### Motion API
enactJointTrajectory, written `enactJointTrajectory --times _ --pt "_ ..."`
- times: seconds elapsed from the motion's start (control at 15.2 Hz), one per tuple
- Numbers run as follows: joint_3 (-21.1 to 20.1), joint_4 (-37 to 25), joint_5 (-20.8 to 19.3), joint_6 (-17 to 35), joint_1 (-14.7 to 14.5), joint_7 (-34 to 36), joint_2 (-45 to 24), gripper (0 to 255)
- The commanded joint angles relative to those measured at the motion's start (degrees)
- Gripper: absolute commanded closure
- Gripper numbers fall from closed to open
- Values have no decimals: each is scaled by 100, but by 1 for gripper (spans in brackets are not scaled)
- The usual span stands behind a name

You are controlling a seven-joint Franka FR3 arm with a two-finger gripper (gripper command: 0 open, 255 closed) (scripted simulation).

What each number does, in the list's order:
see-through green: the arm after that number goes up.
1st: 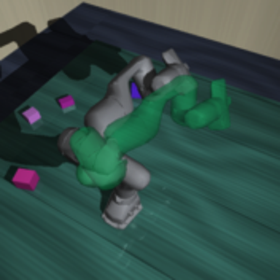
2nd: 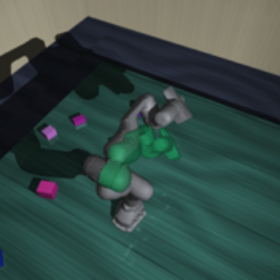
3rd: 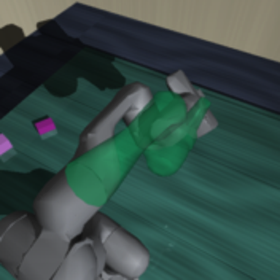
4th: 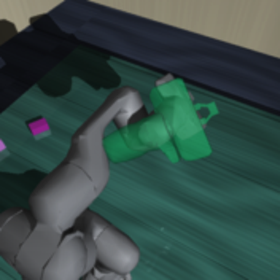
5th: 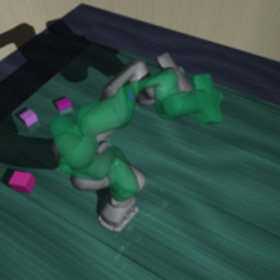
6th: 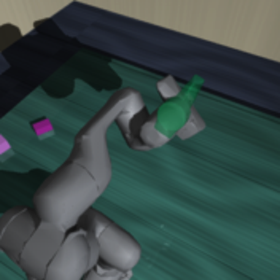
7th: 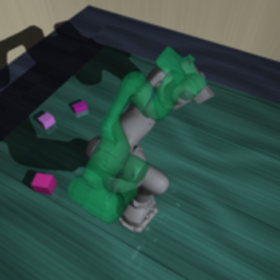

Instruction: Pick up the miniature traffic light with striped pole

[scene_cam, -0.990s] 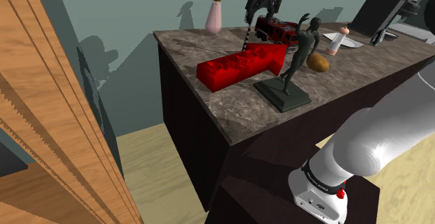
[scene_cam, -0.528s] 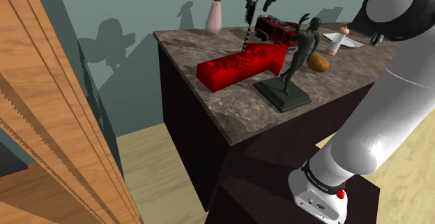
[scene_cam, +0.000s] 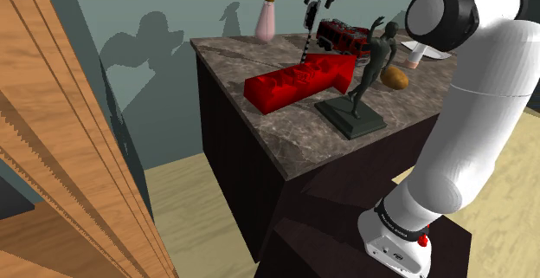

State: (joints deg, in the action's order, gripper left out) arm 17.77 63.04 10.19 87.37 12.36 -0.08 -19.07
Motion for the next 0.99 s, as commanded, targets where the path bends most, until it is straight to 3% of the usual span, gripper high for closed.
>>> enactJointTrajectory --times 0.0,0.33,0.4,0.92 --pt "0 277 -24 207 -35 -7 76 0" --pt "-2 643 -61 467 -81 -16 187 0" --pt "-2 644 -61 465 -80 -17 189 255" --pt "-1 641 -61 463 -79 -18 189 255"
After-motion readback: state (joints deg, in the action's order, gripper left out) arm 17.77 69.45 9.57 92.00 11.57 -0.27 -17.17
